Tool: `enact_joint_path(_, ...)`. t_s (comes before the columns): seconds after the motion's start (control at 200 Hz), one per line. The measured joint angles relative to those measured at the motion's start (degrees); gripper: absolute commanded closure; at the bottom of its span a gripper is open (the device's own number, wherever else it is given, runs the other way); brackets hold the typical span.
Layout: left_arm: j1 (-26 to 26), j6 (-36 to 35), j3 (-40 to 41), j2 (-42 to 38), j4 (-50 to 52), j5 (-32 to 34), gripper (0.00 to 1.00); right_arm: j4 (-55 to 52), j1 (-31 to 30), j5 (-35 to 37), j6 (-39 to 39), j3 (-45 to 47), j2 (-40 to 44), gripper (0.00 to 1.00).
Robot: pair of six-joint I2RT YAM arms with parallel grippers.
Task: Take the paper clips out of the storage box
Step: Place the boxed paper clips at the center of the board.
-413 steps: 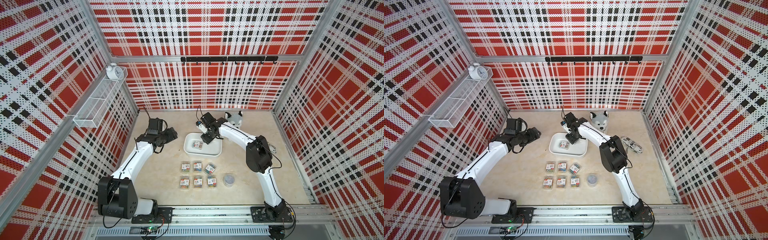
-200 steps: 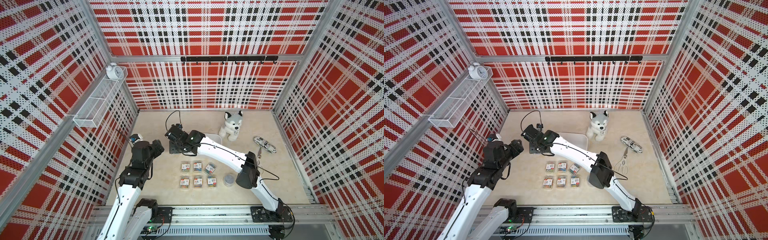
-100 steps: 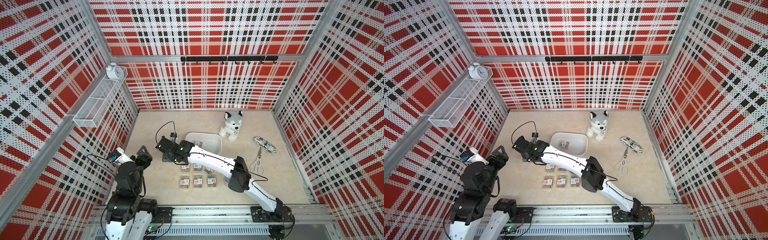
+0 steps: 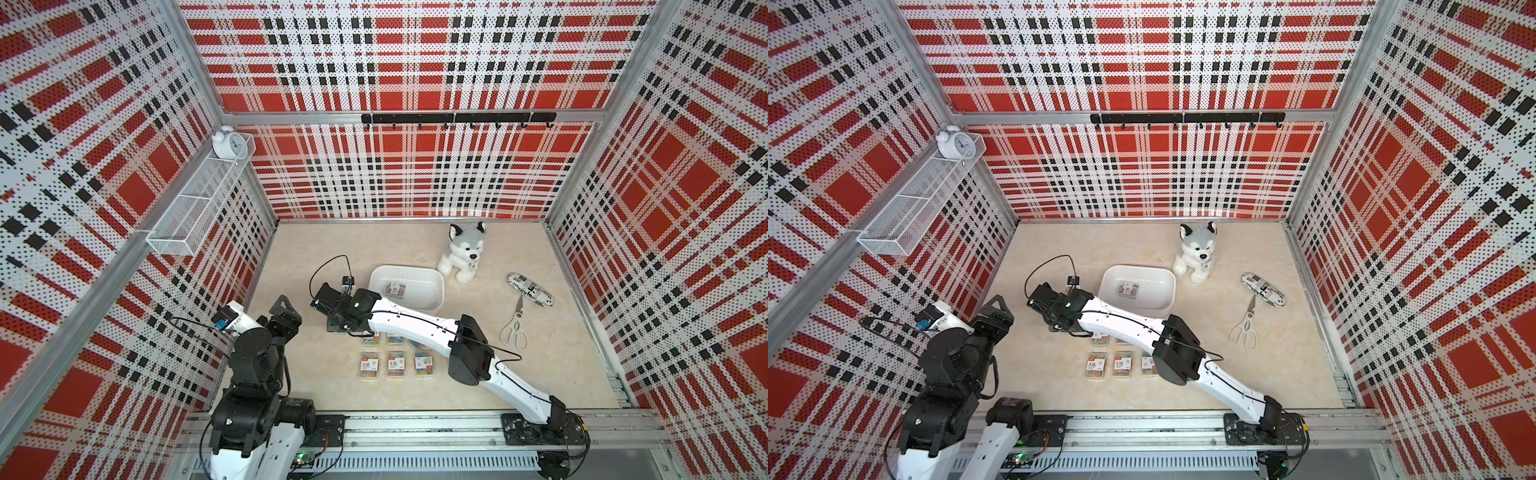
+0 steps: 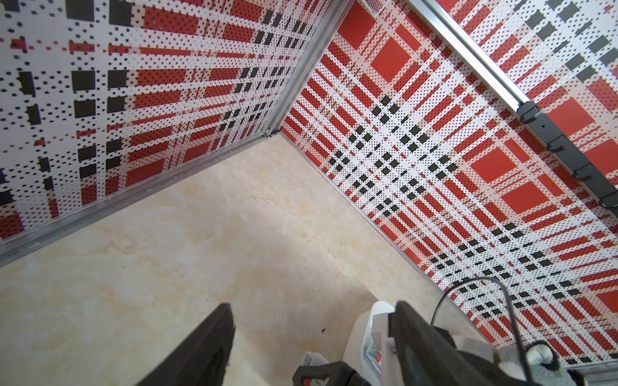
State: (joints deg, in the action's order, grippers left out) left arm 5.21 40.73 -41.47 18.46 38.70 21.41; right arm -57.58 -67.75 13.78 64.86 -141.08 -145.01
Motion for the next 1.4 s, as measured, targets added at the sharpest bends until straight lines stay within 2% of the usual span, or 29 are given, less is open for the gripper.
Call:
enact_joint_path(1.132,0.0,0.0,0.0,-0.9,0.0,0.0,0.19,-0.3,-1.5,-1.9,3.8,1.4,-3.8,0.55)
enact_joint_path(1.398,0.0,0.0,0.0,-1.4,0.0,0.0,0.18,-0.9,-1.3,-0.6,4.1,1.4,-4.3,0.49)
